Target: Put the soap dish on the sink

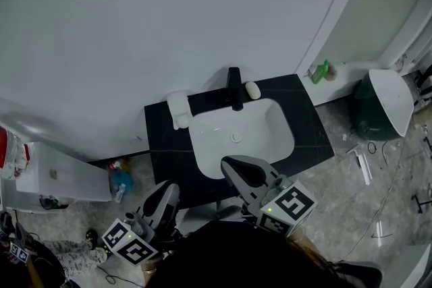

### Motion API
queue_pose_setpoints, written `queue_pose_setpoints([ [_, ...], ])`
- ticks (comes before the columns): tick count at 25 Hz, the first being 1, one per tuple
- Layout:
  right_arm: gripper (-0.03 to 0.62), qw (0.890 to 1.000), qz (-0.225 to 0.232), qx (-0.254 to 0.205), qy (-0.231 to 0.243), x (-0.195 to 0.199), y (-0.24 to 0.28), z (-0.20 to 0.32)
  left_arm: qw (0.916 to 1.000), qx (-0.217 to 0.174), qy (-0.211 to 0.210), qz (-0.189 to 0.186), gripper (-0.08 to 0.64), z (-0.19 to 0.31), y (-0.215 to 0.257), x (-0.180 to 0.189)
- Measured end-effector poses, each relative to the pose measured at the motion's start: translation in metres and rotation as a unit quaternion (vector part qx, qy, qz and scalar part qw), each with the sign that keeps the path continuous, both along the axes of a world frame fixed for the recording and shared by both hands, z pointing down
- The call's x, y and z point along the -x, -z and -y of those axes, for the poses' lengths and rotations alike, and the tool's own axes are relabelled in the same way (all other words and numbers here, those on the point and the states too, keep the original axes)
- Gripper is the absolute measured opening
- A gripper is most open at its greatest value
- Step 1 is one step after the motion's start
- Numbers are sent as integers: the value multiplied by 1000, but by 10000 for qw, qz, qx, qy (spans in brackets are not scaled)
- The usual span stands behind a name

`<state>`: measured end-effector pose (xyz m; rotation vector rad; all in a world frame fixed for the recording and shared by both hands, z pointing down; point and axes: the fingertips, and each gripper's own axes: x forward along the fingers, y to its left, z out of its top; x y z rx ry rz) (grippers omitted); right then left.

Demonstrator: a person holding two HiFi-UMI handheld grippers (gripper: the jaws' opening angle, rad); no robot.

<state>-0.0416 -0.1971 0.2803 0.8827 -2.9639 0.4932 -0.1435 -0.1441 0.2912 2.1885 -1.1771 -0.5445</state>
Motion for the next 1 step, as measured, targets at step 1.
queue_pose_setpoints([
  [1, 18, 10000, 34, 3, 0, 0, 0, 0, 10000, -54, 36, -33, 3, 0, 0, 0],
])
